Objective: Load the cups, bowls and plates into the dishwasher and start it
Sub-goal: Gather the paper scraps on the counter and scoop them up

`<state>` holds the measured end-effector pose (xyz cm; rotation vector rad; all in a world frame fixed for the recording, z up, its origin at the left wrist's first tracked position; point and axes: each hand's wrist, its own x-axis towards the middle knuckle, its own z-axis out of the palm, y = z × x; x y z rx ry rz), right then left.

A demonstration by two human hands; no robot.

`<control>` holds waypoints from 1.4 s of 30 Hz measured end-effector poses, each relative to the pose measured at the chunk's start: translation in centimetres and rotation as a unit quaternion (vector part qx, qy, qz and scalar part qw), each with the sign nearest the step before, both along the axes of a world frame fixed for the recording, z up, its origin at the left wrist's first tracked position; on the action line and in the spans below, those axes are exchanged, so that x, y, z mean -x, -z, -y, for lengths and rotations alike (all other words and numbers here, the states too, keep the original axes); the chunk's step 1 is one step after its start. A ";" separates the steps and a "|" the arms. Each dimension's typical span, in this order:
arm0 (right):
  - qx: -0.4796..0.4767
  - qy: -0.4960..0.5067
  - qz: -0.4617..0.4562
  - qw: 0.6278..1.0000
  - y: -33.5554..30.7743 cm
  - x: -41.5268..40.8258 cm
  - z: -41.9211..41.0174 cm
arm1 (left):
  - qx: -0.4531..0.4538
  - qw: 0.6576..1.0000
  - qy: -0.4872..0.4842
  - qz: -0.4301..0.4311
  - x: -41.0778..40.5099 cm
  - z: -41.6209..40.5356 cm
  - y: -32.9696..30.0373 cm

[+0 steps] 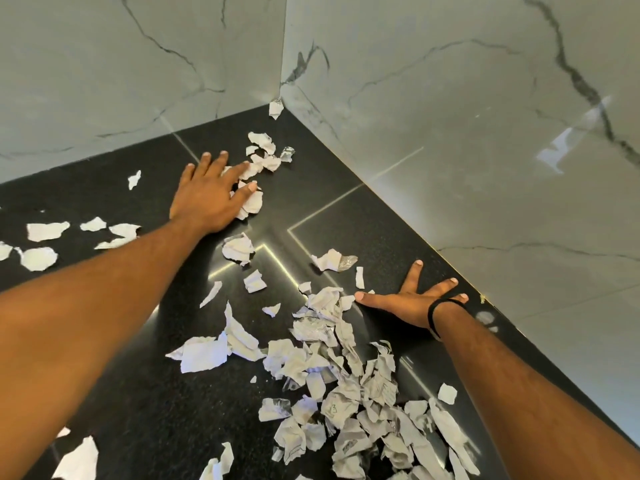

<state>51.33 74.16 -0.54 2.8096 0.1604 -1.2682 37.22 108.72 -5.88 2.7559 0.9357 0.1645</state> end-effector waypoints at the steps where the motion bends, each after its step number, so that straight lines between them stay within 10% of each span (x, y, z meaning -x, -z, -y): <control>1: 0.003 0.008 -0.014 1.000 0.1 -0.5 -0.3 | -0.001 1.000 0.006 0.007 0.1 0.1 -0.1; 6: 0.085 -0.201 0.032 0.975 -4.2 -2.3 -5.7 | 0.042 0.995 0.030 0.082 0.4 0.6 -0.5; 10: -0.137 -0.276 0.303 0.902 -5.2 -3.6 -14.9 | 0.068 0.991 -0.005 0.119 0.3 0.3 -0.3; 15: -0.390 -0.285 0.181 0.857 0.4 -3.4 -27.1 | 0.083 0.986 -0.023 0.141 0.2 0.1 -0.2; 22: -0.333 -0.390 0.218 0.830 4.5 -2.8 -31.0 | 0.120 0.977 -0.046 0.168 0.4 0.1 -0.4; 33: -0.454 -0.328 0.145 0.816 2.6 4.3 -19.5 | 0.085 0.988 0.002 0.133 0.4 0.2 -0.3; 36: -0.490 -0.283 0.244 0.788 1.2 2.3 -22.7 | 0.079 0.989 0.000 0.121 0.3 0.2 -0.3; 42: -0.318 -0.391 0.251 0.827 0.3 -6.3 -33.2 | 0.107 0.985 -0.011 0.134 0.3 -0.2 0.2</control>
